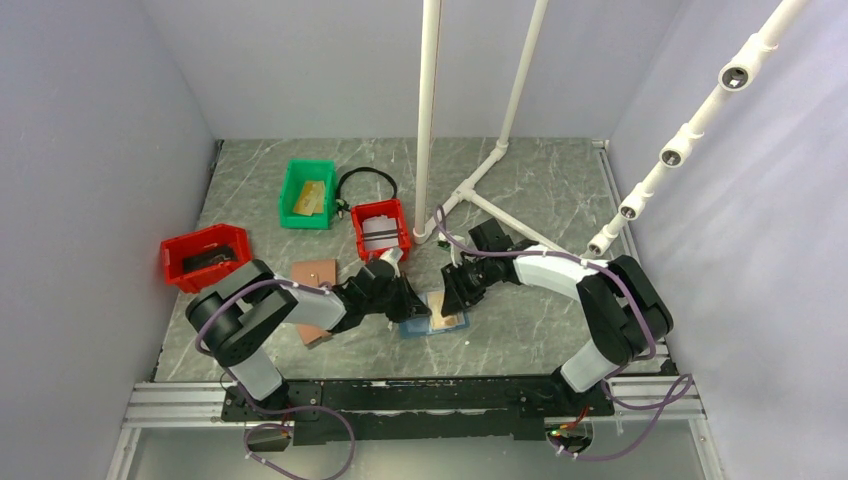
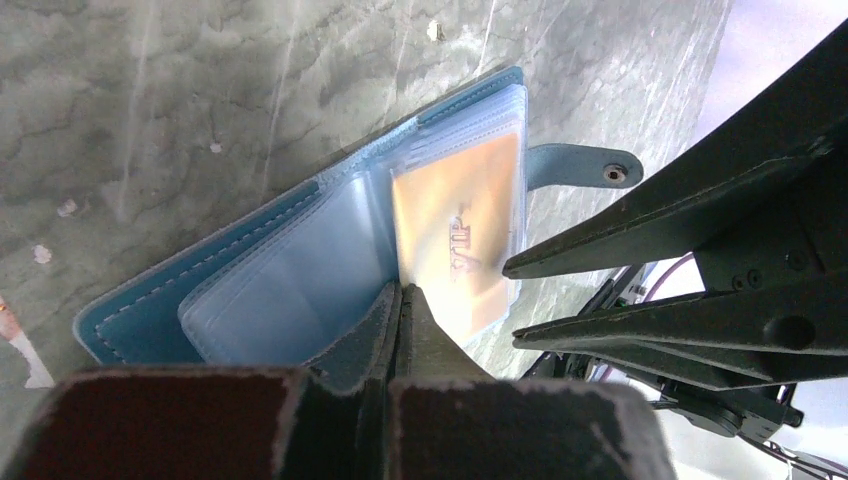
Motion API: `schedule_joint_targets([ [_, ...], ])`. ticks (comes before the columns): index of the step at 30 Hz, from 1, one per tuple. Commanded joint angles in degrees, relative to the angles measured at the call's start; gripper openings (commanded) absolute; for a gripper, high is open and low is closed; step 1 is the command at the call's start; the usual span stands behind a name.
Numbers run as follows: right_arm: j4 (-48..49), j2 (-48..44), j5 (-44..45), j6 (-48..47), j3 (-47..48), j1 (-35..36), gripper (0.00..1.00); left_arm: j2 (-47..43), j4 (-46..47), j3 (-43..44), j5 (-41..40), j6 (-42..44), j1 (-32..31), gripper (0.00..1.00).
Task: Take the credit cards out of the card holder
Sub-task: Remove the credit card from the card holder.
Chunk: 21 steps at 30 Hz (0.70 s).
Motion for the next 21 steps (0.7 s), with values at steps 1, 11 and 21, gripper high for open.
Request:
schedule_joint_targets([
  [1,1.0,-0.8,0.5,0.5,1.0,0.4,0.32,1.5,-3.0,-0.5,-1.6,1.2,-0.2,0.00],
  [11,0.8,0.1,11.6,0.9,0.9,-0.5,0.34,-1.5,-5.8,-2.6,-2.6,0.5,0.6,0.00],
  [21,0.7,0.1,12.4,1.0,0.9,-1.1,0.37,-1.6,-5.1,-2.7,-1.6,0.2,0.7,0.00],
])
